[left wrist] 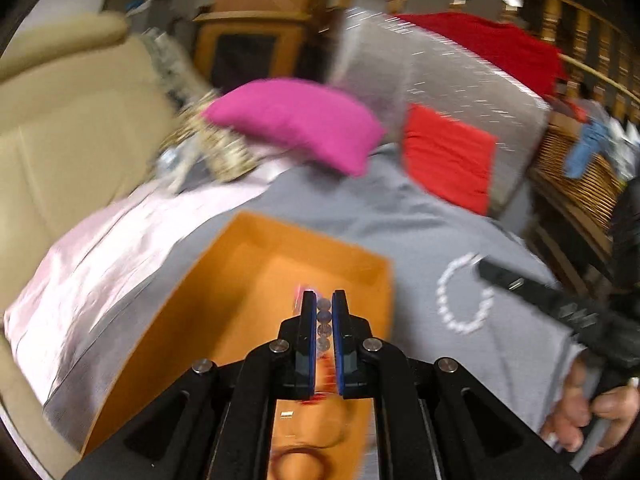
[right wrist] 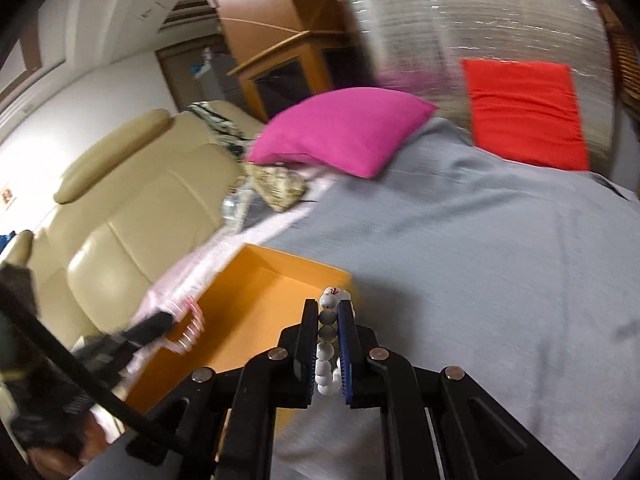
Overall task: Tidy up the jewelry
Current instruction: 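Carry both bracelets into the orange box and open both tools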
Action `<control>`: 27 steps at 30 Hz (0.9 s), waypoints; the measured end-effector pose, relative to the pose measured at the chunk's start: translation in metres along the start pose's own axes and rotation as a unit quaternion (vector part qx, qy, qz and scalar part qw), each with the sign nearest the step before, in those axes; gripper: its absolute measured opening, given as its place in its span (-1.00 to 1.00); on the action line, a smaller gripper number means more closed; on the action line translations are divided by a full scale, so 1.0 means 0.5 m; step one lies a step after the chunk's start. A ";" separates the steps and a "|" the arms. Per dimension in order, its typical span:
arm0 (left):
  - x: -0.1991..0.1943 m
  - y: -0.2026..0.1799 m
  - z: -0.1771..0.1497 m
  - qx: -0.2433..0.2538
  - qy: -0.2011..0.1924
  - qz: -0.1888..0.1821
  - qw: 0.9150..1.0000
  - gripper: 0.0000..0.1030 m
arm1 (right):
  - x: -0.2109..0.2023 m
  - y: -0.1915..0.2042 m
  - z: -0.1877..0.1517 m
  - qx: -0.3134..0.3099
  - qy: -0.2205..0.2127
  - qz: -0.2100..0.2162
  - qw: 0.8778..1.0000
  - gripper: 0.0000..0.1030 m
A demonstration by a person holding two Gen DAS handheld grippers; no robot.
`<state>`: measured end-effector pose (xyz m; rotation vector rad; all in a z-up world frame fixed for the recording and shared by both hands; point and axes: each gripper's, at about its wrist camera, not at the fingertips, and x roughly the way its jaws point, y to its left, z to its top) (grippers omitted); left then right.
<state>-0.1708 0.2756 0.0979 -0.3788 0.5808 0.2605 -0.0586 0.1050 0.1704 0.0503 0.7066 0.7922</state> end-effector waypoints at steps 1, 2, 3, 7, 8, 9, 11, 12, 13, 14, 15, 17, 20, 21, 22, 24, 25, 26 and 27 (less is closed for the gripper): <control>0.019 0.022 -0.002 -0.016 0.015 0.009 1.000 -0.85 | 0.017 0.018 0.010 -0.003 0.004 0.007 1.000 -0.80; 0.036 0.037 -0.005 -0.030 0.030 0.012 0.999 -0.85 | 0.038 0.036 0.018 -0.006 0.010 0.013 1.000 -0.80; 0.047 0.047 -0.012 -0.037 0.040 0.016 0.998 -0.85 | 0.059 0.052 0.024 -0.008 0.017 0.018 1.000 -0.80; 0.106 0.075 -0.033 -0.045 0.091 0.064 0.993 -0.85 | 0.138 0.095 0.037 -0.010 0.055 0.025 0.998 -0.79; 0.115 0.078 -0.038 -0.046 0.100 0.074 0.991 -0.85 | 0.163 0.102 0.036 -0.012 0.068 0.021 0.997 -0.79; 0.126 0.082 -0.042 -0.047 0.111 0.086 0.989 -0.85 | 0.180 0.106 0.034 -0.013 0.075 0.016 0.997 -0.79; 0.142 0.086 -0.048 -0.046 0.125 0.107 0.985 -0.85 | 0.227 0.114 0.027 -0.016 0.102 0.008 0.995 -0.79; 0.148 0.089 -0.052 -0.046 0.131 0.116 0.983 -0.85 | 0.243 0.113 0.024 -0.014 0.113 0.004 0.994 -0.79; 0.157 0.092 -0.055 -0.048 0.140 0.127 0.981 -0.81 | 0.258 0.109 0.021 -0.010 0.122 -0.001 0.993 -0.79; 0.160 0.097 -0.059 -0.051 0.144 0.131 0.980 -0.79 | 0.273 0.105 0.019 -0.005 0.131 -0.004 0.991 -0.79; 0.163 0.101 -0.061 -0.055 0.149 0.134 0.978 -0.68 | 0.279 0.099 0.018 0.000 0.136 -0.006 0.991 -0.78; 0.164 0.105 -0.062 -0.059 0.155 0.145 0.975 -0.33 | 0.281 0.089 0.020 0.009 0.129 -0.019 0.991 -0.78; 0.146 0.103 -0.054 -0.053 0.134 0.168 0.975 -0.04 | 0.255 0.071 0.030 0.028 0.106 -0.022 0.994 -0.27; 0.137 0.100 -0.050 -0.046 0.124 0.179 0.975 0.03 | 0.236 0.063 0.032 0.036 0.090 -0.020 0.995 -0.03; 0.129 0.097 -0.048 -0.041 0.116 0.190 0.974 0.10 | 0.216 0.058 0.033 0.037 0.076 -0.018 0.996 0.00; 0.109 0.092 -0.044 -0.034 0.099 0.199 0.974 0.18 | 0.173 0.055 0.031 0.022 0.054 -0.017 0.998 0.00; 0.098 0.087 -0.042 -0.029 0.090 0.200 0.975 0.24 | 0.157 0.056 0.030 0.014 0.049 -0.020 0.999 -0.01; 0.086 0.081 -0.041 -0.023 0.079 0.201 0.976 0.28 | 0.138 0.053 0.027 0.008 0.042 -0.022 0.999 -0.01; 0.077 0.077 -0.039 -0.019 0.071 0.204 0.976 0.34 | 0.114 0.049 0.019 0.006 0.034 -0.025 0.999 -0.01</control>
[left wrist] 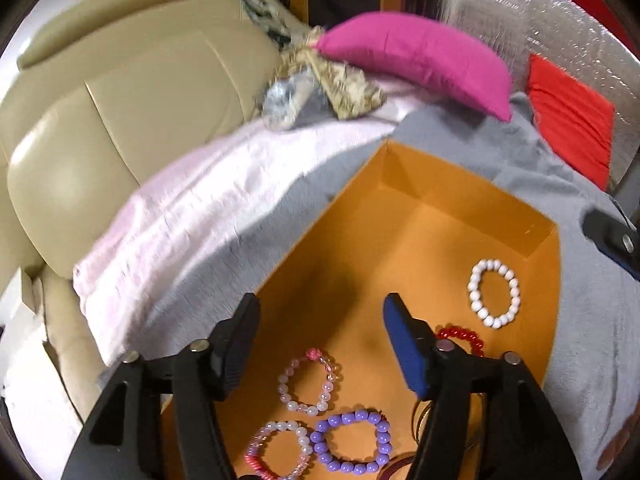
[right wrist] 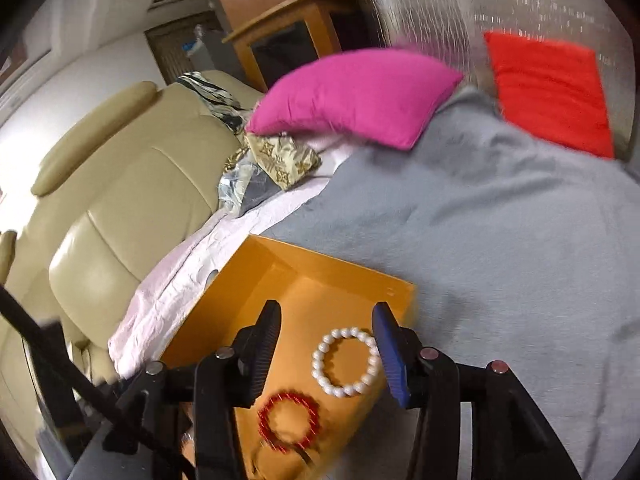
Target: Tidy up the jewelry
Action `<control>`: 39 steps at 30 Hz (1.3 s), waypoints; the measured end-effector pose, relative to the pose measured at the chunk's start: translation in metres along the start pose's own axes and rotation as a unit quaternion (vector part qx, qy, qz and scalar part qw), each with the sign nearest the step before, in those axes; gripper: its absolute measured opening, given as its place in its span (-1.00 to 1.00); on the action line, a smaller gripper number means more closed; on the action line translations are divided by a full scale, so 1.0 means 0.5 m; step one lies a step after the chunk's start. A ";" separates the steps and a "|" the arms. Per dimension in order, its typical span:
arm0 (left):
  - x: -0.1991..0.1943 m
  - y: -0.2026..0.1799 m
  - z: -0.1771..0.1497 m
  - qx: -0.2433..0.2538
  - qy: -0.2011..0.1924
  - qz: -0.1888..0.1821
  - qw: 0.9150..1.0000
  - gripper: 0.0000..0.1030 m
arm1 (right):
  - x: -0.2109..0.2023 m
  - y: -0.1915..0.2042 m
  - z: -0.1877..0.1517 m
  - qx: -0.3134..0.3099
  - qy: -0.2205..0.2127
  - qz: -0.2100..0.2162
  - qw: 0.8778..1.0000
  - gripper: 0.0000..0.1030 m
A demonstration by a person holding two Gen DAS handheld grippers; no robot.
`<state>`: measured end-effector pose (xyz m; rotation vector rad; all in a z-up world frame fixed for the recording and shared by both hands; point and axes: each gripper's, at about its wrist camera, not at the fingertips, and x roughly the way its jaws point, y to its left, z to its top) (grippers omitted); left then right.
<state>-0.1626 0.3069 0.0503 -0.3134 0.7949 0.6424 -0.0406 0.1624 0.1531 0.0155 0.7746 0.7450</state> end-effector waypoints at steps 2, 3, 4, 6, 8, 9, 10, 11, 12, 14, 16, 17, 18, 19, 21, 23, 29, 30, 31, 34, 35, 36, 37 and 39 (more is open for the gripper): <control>-0.037 0.000 -0.006 0.008 -0.033 0.009 0.999 0.45 | -0.041 -0.011 -0.019 -0.001 -0.006 0.002 1.000 -0.01; -0.054 0.001 -0.010 0.012 -0.046 0.016 0.999 0.55 | -0.065 -0.014 -0.034 -0.005 -0.004 0.001 1.000 -0.01; -0.071 0.001 -0.016 0.015 -0.056 0.021 0.998 0.57 | -0.081 -0.011 -0.044 -0.012 -0.001 -0.001 1.000 -0.01; -0.114 0.008 -0.028 0.011 -0.075 0.028 0.997 0.57 | -0.126 0.000 -0.076 -0.040 0.010 -0.009 0.999 -0.01; -0.158 0.017 -0.038 0.002 -0.090 0.034 0.995 0.58 | -0.170 0.018 -0.108 -0.065 0.013 -0.013 0.998 -0.01; -0.183 0.024 -0.052 -0.003 -0.096 0.036 0.995 0.59 | -0.188 0.024 -0.121 -0.075 0.015 -0.012 0.997 -0.01; -0.212 0.031 -0.067 -0.009 -0.099 0.035 0.994 0.61 | -0.209 0.031 -0.135 -0.086 0.017 -0.011 0.996 -0.01; -0.249 0.041 -0.085 -0.013 -0.104 0.030 0.994 0.62 | -0.229 0.040 -0.148 -0.098 0.018 -0.012 0.995 0.00; -0.265 0.044 -0.088 -0.014 -0.108 0.027 0.994 0.62 | -0.250 0.049 -0.160 -0.108 0.017 -0.013 0.994 0.00; -0.320 0.052 -0.109 -0.006 -0.121 0.032 0.992 0.62 | -0.286 0.065 -0.178 -0.116 0.013 -0.011 0.993 0.08; -0.370 0.055 -0.131 0.008 -0.132 0.045 0.990 0.67 | -0.315 0.080 -0.190 -0.112 0.011 -0.005 0.994 0.21; -0.382 0.054 -0.139 0.012 -0.134 0.049 0.990 0.69 | -0.326 0.087 -0.195 -0.109 0.009 -0.002 0.994 0.24; -0.395 0.056 -0.147 0.016 -0.135 0.053 0.989 0.71 | -0.337 0.095 -0.200 -0.110 0.007 0.000 0.994 0.24; -0.408 0.059 -0.158 0.018 -0.132 0.059 0.989 0.71 | -0.345 0.103 -0.204 -0.112 0.009 -0.001 0.994 0.24; -0.423 0.066 -0.171 0.017 -0.126 0.059 0.990 0.71 | -0.357 0.116 -0.209 -0.117 0.008 -0.009 0.993 0.24; -0.440 0.079 -0.186 0.012 -0.121 0.061 0.991 0.71 | -0.369 0.127 -0.210 -0.125 0.004 -0.014 0.992 0.24; -0.490 0.110 -0.212 0.003 -0.125 0.066 0.990 0.71 | -0.398 0.161 -0.196 -0.144 0.008 -0.013 0.989 0.26; -0.497 0.112 -0.217 0.003 -0.129 0.073 0.989 0.71 | -0.401 0.166 -0.196 -0.146 0.009 -0.011 0.989 0.28; -0.501 0.114 -0.220 0.004 -0.132 0.081 0.988 0.71 | -0.403 0.169 -0.195 -0.147 0.011 -0.006 0.989 0.28; -0.500 0.112 -0.226 0.012 -0.126 0.080 0.989 0.71 | -0.398 0.180 -0.198 -0.152 0.022 -0.001 0.988 0.28; -0.498 0.111 -0.226 0.014 -0.123 0.079 0.989 0.71 | -0.396 0.182 -0.200 -0.154 0.025 -0.001 0.988 0.28; -0.496 0.110 -0.226 0.016 -0.121 0.078 0.989 0.71 | -0.393 0.183 -0.202 -0.155 0.026 -0.004 0.988 0.28; -0.497 0.109 -0.226 0.016 -0.120 0.077 0.990 0.71 | -0.392 0.184 -0.203 -0.155 0.027 -0.007 0.988 0.28; -0.500 0.109 -0.226 0.016 -0.121 0.076 0.990 0.72 | -0.391 0.184 -0.204 -0.154 0.028 -0.007 0.988 0.28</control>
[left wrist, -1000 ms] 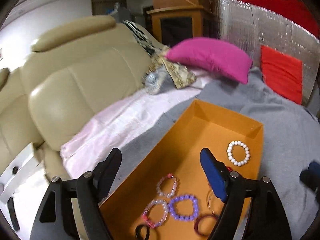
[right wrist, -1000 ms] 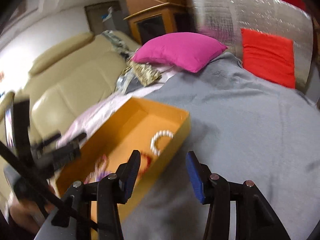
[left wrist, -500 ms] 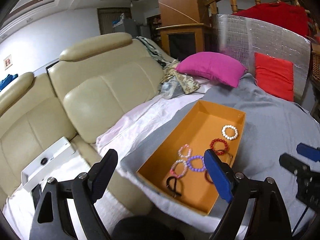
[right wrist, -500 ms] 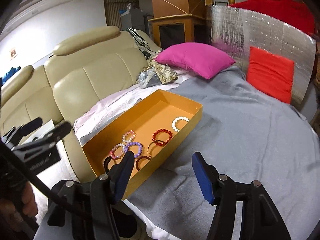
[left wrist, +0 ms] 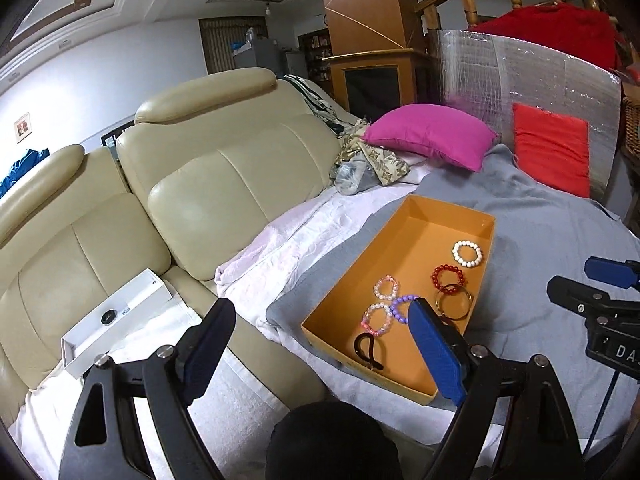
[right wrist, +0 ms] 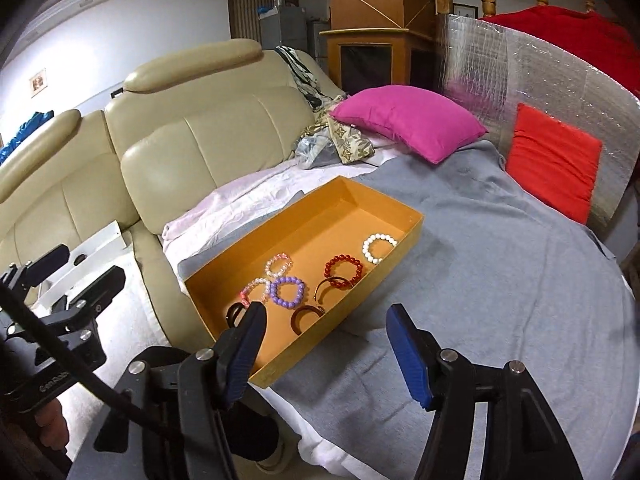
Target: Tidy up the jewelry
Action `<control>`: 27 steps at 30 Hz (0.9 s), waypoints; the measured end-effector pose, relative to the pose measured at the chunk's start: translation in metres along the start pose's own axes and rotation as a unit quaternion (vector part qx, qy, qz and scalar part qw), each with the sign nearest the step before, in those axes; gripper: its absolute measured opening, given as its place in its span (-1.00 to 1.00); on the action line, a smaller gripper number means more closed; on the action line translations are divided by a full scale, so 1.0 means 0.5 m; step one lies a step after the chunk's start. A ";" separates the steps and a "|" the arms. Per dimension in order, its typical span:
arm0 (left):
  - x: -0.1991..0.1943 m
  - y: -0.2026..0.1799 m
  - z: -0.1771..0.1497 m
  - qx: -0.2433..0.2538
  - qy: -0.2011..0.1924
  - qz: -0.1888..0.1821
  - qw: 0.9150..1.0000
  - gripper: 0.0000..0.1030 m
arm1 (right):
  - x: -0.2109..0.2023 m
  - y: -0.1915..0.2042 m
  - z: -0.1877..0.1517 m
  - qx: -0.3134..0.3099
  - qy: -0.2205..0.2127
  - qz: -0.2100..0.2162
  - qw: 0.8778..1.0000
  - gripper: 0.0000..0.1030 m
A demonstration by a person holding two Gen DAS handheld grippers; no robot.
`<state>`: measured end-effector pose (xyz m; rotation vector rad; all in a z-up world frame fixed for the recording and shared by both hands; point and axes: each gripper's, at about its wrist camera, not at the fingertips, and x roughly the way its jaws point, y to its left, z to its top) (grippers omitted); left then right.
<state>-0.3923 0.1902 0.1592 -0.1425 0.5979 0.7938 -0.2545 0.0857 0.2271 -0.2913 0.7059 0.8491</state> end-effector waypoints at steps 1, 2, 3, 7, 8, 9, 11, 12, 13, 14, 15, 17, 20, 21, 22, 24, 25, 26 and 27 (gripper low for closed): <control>-0.001 0.000 0.002 -0.001 -0.001 0.000 1.000 0.71 | -0.001 -0.001 0.001 0.001 -0.001 -0.001 1.000 0.28; -0.003 0.001 0.003 -0.001 -0.002 -0.001 1.000 0.71 | -0.003 0.000 0.001 0.001 -0.002 -0.002 1.000 0.28; -0.005 0.001 0.004 -0.002 -0.002 -0.001 1.000 0.71 | -0.005 0.001 0.002 0.001 -0.003 -0.001 1.000 0.28; -0.012 -0.002 0.006 0.000 -0.006 0.000 1.000 0.71 | -0.013 0.008 0.002 -0.004 -0.009 -0.006 1.000 0.28; -0.013 -0.003 0.006 0.001 -0.007 0.000 1.000 0.71 | -0.014 0.010 0.001 -0.006 -0.011 -0.010 1.000 0.28; -0.014 -0.004 0.006 0.001 -0.008 -0.001 1.000 0.72 | -0.016 0.011 -0.001 -0.008 -0.013 -0.014 1.000 0.29; -0.014 -0.006 0.005 0.002 -0.008 0.001 1.000 0.72 | -0.017 0.010 -0.002 -0.008 -0.013 -0.015 1.000 0.29; -0.012 -0.007 0.004 0.002 -0.007 0.001 1.000 0.72 | -0.017 0.009 -0.004 -0.007 -0.013 -0.015 1.000 0.29; -0.011 -0.007 0.004 0.000 -0.005 0.000 1.000 0.71 | -0.016 0.008 -0.005 -0.006 -0.013 -0.017 1.000 0.29; -0.011 -0.007 0.003 -0.001 -0.005 0.000 1.000 0.72 | -0.016 0.008 -0.006 -0.006 -0.012 -0.017 1.000 0.29; -0.010 -0.006 0.003 -0.002 -0.004 0.001 1.000 0.72 | -0.015 0.008 -0.007 -0.006 -0.012 -0.017 1.000 0.29; -0.008 -0.007 0.001 -0.002 -0.004 0.004 1.000 0.72 | -0.015 0.009 -0.009 -0.007 -0.011 -0.017 1.000 0.29; -0.005 -0.009 0.000 0.003 -0.003 0.005 1.000 0.72 | -0.013 0.011 -0.011 -0.008 -0.011 -0.015 1.000 0.29; -0.003 -0.010 -0.001 0.003 -0.002 0.006 1.000 0.72 | -0.012 0.012 -0.011 -0.007 -0.010 -0.015 1.000 0.29; -0.002 -0.009 -0.001 0.003 -0.001 0.006 1.000 0.71 | -0.011 0.013 -0.012 -0.007 -0.010 -0.015 1.000 0.29; 0.001 -0.007 -0.002 0.001 0.001 0.006 1.000 0.72 | -0.009 0.013 -0.012 -0.004 -0.010 -0.015 1.000 0.29; 0.003 -0.005 -0.001 0.002 0.001 0.007 1.000 0.72 | -0.009 0.013 -0.012 -0.003 -0.010 -0.015 1.000 0.29; 0.004 -0.004 -0.001 0.002 0.001 0.008 1.000 0.71 | -0.008 0.012 -0.013 -0.003 -0.009 -0.014 1.000 0.29; 0.005 -0.003 -0.001 0.002 0.002 0.009 1.000 0.71 | -0.006 0.012 -0.012 -0.003 -0.008 -0.014 1.000 0.29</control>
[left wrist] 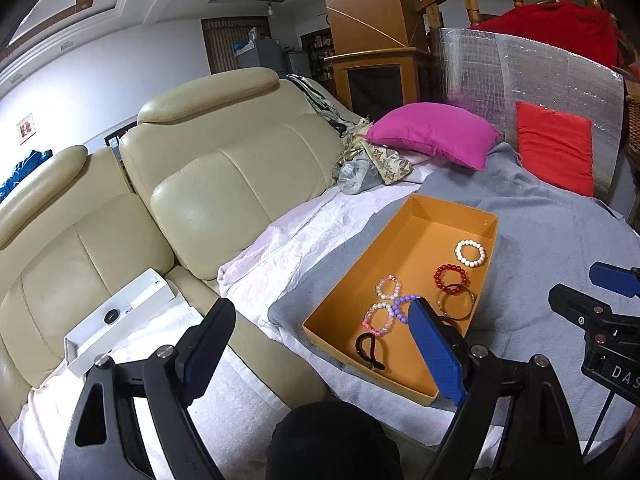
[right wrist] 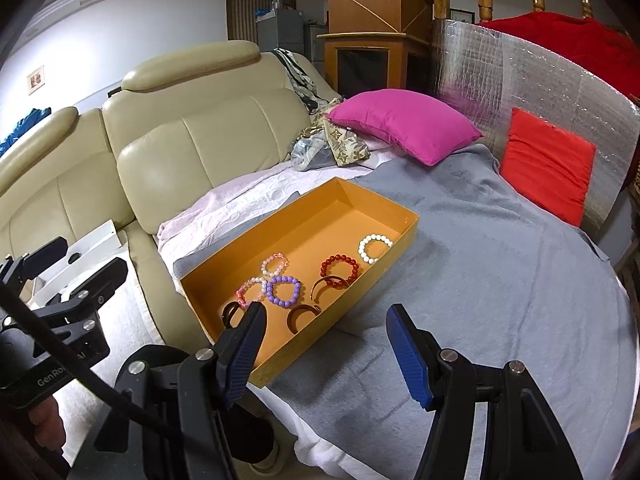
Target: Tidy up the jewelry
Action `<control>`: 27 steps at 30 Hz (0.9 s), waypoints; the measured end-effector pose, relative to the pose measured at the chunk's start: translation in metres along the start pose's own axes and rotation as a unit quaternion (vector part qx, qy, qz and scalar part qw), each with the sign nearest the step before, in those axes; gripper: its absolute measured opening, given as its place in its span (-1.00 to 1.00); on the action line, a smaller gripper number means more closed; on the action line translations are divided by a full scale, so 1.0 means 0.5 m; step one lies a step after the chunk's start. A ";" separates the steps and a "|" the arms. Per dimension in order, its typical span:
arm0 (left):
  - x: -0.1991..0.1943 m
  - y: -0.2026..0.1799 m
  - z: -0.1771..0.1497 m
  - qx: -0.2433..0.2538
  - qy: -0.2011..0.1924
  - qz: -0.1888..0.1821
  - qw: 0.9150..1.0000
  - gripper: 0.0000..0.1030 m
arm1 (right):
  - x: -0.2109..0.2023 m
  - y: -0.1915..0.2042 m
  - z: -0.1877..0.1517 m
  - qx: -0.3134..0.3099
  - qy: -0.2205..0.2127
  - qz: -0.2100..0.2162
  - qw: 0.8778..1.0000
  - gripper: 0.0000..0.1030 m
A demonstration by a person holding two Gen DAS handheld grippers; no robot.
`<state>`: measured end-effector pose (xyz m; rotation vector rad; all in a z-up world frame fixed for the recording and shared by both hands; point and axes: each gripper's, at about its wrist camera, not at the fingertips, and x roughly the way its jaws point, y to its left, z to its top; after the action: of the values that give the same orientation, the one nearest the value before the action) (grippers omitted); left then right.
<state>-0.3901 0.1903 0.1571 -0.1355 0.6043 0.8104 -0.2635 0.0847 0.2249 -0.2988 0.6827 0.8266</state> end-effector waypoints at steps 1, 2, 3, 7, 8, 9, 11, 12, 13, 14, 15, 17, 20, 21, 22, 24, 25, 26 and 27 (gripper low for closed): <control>0.001 0.001 0.000 0.000 0.001 0.000 1.000 0.72 | 0.001 0.000 -0.001 -0.001 0.001 0.000 1.000 0.29; 0.002 0.001 0.000 -0.001 0.001 0.000 1.000 0.72 | 0.002 0.001 -0.001 -0.001 0.001 -0.001 1.000 0.29; 0.001 0.001 0.000 -0.001 0.001 -0.001 1.000 0.72 | 0.002 0.002 -0.001 -0.002 0.001 -0.001 1.000 0.29; 0.001 0.002 0.000 -0.001 0.001 0.000 1.000 0.72 | 0.006 0.004 -0.005 -0.002 0.002 -0.002 1.000 0.29; 0.002 0.001 0.000 -0.001 0.001 0.000 1.000 0.72 | 0.007 0.002 -0.005 0.000 0.002 -0.002 1.000 0.29; 0.001 0.001 0.000 0.000 0.001 0.001 1.000 0.72 | 0.007 0.001 -0.006 0.001 0.002 -0.002 1.000 0.29; 0.001 0.000 -0.001 0.001 0.001 0.001 1.000 0.72 | 0.007 -0.002 -0.007 0.004 0.002 -0.002 1.000 0.29; 0.001 -0.001 -0.002 0.001 0.001 0.002 1.000 0.72 | 0.007 -0.004 -0.007 0.006 0.002 0.000 1.000 0.29; 0.001 -0.001 -0.002 0.002 0.001 0.002 1.000 0.72 | 0.009 -0.007 -0.006 0.007 0.002 0.000 1.000 0.29; 0.002 -0.001 -0.002 0.003 0.001 0.002 1.000 0.72 | 0.009 -0.007 -0.007 0.008 0.002 0.000 1.000 0.29; 0.003 -0.002 -0.002 0.003 0.001 0.001 1.000 0.72 | 0.009 -0.008 -0.007 0.008 0.003 0.000 1.000 0.29; 0.003 -0.004 -0.003 0.004 0.001 0.002 1.000 0.72 | 0.011 -0.007 -0.008 0.008 0.004 0.001 1.000 0.29; 0.004 -0.005 -0.003 0.006 0.002 0.001 1.000 0.72 | 0.012 -0.007 -0.008 0.007 0.003 0.001 1.000 0.29; 0.005 -0.006 -0.003 0.007 0.002 0.000 1.000 0.72 | 0.012 -0.006 -0.009 0.007 0.003 0.002 1.000 0.29; 0.005 -0.006 -0.003 0.007 0.002 0.000 1.000 0.72 | 0.012 -0.007 -0.008 0.007 0.002 0.002 1.000 0.29; 0.006 -0.006 -0.003 0.006 0.001 0.002 1.000 0.72 | 0.014 -0.007 -0.009 0.007 0.002 0.002 1.000 0.29; 0.008 -0.006 -0.003 0.006 0.001 0.001 1.000 0.72 | 0.014 -0.007 -0.009 0.007 0.002 0.002 1.000 0.29; 0.010 -0.006 -0.002 0.007 0.002 0.000 1.000 0.72 | 0.014 -0.006 -0.009 0.008 0.002 0.002 1.000 0.29; 0.010 -0.006 -0.002 0.007 0.002 0.001 1.000 0.72 | 0.015 -0.007 -0.009 0.009 0.003 0.003 1.000 0.29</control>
<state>-0.3858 0.1911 0.1530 -0.1234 0.6133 0.8072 -0.2594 0.0844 0.2165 -0.2839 0.6973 0.8241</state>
